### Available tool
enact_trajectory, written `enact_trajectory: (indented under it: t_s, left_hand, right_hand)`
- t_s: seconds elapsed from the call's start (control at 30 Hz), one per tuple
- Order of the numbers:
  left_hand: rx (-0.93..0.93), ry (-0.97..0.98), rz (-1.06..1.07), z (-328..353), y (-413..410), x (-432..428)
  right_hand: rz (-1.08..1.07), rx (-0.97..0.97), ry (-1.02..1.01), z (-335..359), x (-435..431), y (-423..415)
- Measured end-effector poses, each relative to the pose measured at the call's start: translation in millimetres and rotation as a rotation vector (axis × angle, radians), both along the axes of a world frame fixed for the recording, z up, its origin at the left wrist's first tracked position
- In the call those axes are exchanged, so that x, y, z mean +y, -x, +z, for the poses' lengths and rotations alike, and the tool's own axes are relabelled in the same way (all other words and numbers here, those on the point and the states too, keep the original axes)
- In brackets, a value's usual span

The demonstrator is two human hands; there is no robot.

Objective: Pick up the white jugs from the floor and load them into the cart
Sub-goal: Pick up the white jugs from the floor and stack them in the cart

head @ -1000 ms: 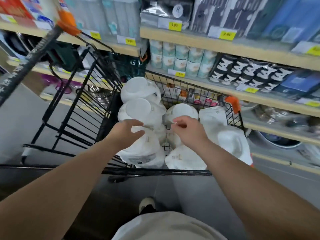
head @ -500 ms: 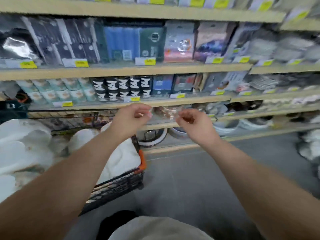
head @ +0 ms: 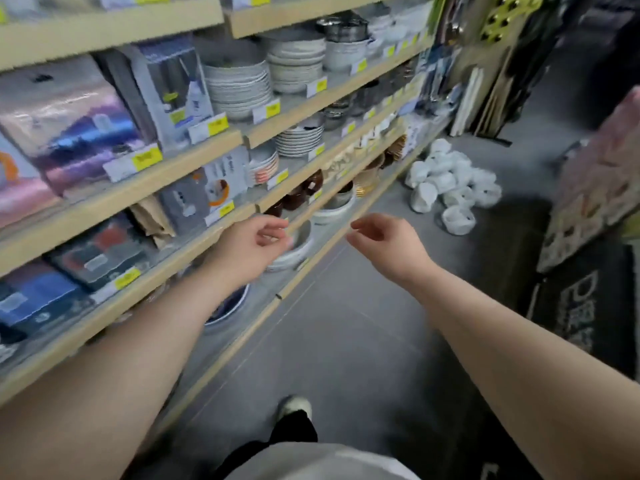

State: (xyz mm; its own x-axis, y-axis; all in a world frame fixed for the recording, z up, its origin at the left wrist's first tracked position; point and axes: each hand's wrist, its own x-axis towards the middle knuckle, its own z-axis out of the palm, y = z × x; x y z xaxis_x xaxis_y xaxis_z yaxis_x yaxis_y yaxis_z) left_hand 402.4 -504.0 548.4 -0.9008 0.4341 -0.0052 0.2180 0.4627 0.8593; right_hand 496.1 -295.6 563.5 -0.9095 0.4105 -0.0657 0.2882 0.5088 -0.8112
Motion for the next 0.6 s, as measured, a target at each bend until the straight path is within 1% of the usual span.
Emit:
enact_trajectory:
  t_s: [0.17, 0.27, 0.47, 0.6]
  left_hand:
    - [-0.017, 0.035, -0.248, 2, 79, 105]
    - [-0.039, 0.042, -0.347, 0, 114, 165]
    - [-0.069, 0.048, -0.514, -19, 164, 287]
    - [-0.052, 0.052, -0.531, -30, 207, 377]
  right_hand:
    - [-0.262, -0.026, 0.018, -9, 82, 40]
    - [-0.379, -0.036, 0.027, -15, 125, 54]
    - [-0.532, -0.054, 0.034, -30, 229, 84]
    - [-0.564, -0.05, 0.062, -48, 314, 122]
